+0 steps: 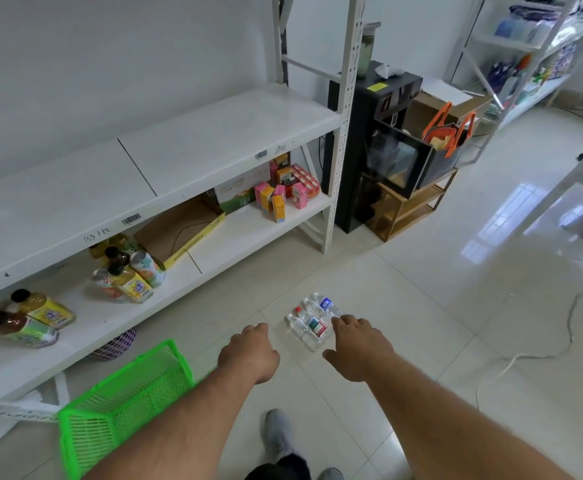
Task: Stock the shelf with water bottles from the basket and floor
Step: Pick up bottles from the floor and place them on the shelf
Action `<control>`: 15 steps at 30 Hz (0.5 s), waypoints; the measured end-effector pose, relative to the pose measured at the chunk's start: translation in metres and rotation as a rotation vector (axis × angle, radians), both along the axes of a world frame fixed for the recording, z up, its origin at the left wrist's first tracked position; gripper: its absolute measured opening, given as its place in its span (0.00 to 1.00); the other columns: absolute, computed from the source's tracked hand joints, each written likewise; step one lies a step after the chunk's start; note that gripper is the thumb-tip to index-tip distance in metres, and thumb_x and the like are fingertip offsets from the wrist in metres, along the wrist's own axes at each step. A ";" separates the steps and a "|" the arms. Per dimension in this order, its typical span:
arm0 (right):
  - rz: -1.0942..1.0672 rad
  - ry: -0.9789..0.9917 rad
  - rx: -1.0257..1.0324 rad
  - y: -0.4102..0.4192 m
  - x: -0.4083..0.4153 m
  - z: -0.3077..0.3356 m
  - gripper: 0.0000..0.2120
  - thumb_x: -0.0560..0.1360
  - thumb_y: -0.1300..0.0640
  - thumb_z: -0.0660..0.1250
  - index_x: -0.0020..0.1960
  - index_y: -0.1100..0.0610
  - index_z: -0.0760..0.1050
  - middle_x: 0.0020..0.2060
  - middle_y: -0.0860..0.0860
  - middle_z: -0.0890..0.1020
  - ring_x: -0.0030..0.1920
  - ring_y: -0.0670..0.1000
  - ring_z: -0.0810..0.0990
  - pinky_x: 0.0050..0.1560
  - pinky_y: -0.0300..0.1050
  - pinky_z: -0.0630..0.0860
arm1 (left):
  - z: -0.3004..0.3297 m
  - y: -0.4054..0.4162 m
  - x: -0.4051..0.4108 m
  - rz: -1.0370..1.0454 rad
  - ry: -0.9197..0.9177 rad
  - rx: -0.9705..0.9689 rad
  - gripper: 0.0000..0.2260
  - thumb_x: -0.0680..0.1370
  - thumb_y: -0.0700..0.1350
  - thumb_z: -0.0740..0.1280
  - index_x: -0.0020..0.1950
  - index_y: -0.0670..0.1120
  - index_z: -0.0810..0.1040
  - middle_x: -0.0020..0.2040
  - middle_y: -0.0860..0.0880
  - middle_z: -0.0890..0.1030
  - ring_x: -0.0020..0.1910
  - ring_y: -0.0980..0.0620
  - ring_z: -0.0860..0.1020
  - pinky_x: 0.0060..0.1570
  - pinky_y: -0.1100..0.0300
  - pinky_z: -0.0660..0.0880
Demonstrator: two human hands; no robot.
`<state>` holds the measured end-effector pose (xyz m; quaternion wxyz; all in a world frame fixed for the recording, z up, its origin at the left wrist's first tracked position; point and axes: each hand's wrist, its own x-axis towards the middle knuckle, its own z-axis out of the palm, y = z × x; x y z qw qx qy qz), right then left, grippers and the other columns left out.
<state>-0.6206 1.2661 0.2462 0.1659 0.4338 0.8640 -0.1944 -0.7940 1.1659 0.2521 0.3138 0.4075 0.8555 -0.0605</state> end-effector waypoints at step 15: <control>0.175 -0.149 -0.022 0.130 -0.079 -0.042 0.30 0.78 0.41 0.62 0.75 0.54 0.62 0.71 0.52 0.69 0.68 0.56 0.70 0.65 0.50 0.71 | -0.074 0.105 -0.067 0.221 -0.160 -0.015 0.26 0.78 0.52 0.59 0.75 0.50 0.61 0.72 0.47 0.67 0.68 0.43 0.69 0.61 0.51 0.70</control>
